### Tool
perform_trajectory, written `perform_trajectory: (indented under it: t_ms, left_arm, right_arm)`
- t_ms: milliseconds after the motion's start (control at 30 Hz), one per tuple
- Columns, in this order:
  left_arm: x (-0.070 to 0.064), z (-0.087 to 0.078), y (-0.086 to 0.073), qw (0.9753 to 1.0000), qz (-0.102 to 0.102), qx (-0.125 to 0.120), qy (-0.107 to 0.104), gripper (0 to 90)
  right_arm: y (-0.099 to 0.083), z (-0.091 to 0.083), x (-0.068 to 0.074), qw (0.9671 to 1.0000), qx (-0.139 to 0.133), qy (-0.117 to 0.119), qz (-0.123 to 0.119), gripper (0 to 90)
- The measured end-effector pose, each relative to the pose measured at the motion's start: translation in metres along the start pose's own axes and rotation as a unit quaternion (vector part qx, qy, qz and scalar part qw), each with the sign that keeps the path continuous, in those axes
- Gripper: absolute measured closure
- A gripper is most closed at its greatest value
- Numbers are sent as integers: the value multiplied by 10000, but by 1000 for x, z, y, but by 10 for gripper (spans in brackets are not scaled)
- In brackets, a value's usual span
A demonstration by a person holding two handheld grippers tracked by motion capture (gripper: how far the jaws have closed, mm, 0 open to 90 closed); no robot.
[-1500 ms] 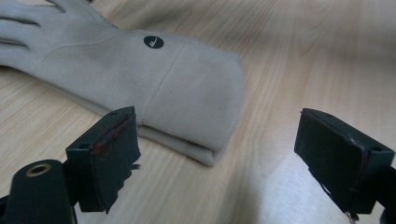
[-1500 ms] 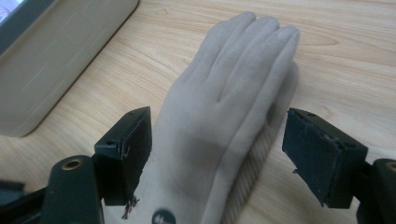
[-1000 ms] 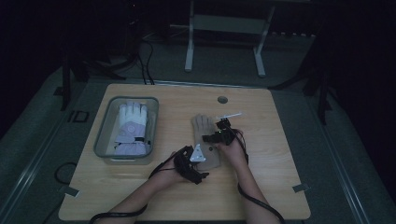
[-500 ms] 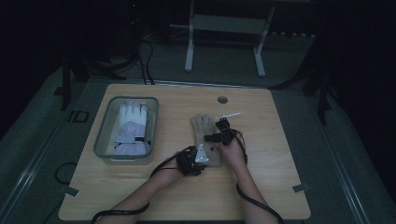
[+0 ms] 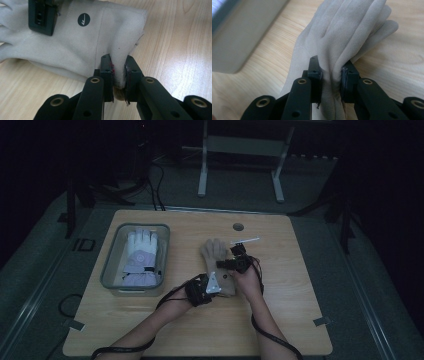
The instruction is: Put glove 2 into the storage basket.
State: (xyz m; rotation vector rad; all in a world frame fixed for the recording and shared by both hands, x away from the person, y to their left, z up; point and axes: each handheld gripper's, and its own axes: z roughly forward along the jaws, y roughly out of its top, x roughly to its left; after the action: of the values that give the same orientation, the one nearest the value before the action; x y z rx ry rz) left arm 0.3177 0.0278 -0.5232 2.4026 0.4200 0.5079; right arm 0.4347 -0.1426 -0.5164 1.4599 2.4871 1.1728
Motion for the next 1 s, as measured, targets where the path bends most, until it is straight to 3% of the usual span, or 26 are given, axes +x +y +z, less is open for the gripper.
perform_trajectory:
  t_ms: [200,533,1000]
  left_arm:
    - [6,-21,4,9999,4,-85,102,807]
    - [15,-55,10,9992,17,-212,340,806]
    - [32,-91,-3,9983,-110,-244,515,806]
  right_arm:
    - [12,-14,12,9998,-177,127,-36,742]
    - [35,-33,38,9982,-465,203,-312,741]
    - [62,-31,73,9960,-592,407,-538,741]
